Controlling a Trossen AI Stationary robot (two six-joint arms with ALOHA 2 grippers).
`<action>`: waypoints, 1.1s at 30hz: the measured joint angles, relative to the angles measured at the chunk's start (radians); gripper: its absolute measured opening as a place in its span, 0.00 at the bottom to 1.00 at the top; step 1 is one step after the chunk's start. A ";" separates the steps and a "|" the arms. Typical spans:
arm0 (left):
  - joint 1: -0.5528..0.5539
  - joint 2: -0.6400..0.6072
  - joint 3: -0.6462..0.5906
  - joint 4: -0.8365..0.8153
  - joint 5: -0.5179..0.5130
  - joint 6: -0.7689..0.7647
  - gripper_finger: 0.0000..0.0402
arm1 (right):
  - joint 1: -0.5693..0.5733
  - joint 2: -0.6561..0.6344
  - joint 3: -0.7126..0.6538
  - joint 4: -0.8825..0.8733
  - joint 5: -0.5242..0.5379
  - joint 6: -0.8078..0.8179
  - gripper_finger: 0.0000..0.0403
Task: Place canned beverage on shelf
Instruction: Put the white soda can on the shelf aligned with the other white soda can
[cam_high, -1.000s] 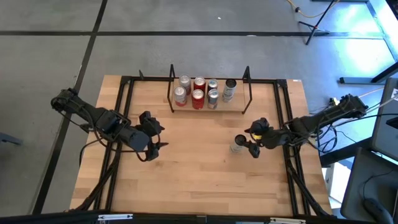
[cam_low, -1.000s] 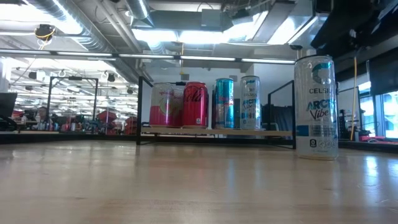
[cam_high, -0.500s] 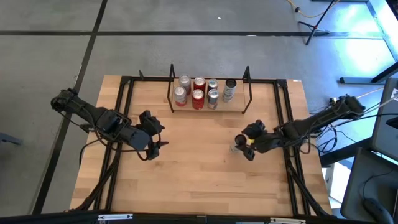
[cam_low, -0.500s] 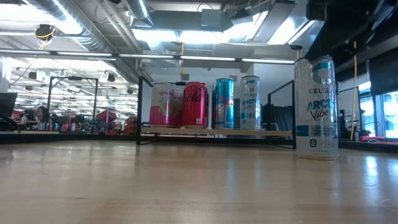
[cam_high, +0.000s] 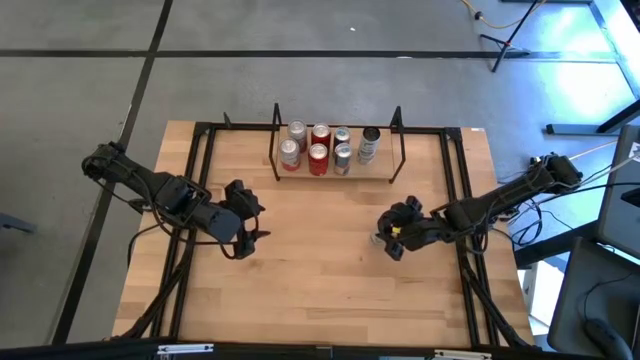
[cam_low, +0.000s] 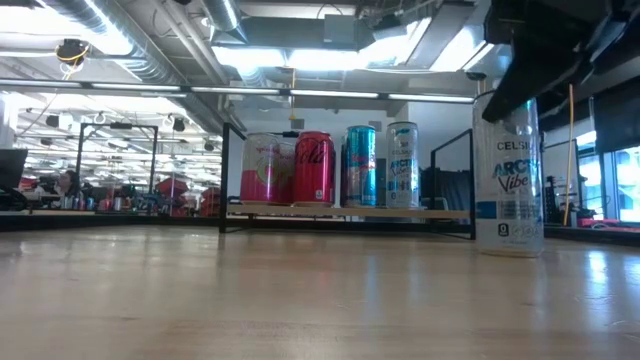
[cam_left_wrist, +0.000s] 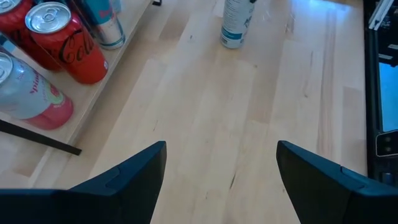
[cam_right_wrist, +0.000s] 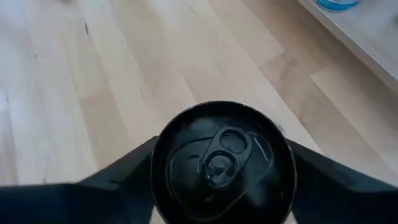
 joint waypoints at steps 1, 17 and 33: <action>0.000 0.000 0.000 0.000 0.003 0.000 0.72 | 0.000 0.000 0.000 0.009 0.000 -0.001 0.64; 0.000 0.000 0.000 0.001 0.006 0.000 0.72 | -0.294 0.000 0.234 -0.057 0.029 -0.283 0.55; 0.000 0.000 0.000 0.016 0.005 -0.001 0.72 | -0.731 0.143 0.248 0.047 -0.171 -0.468 0.55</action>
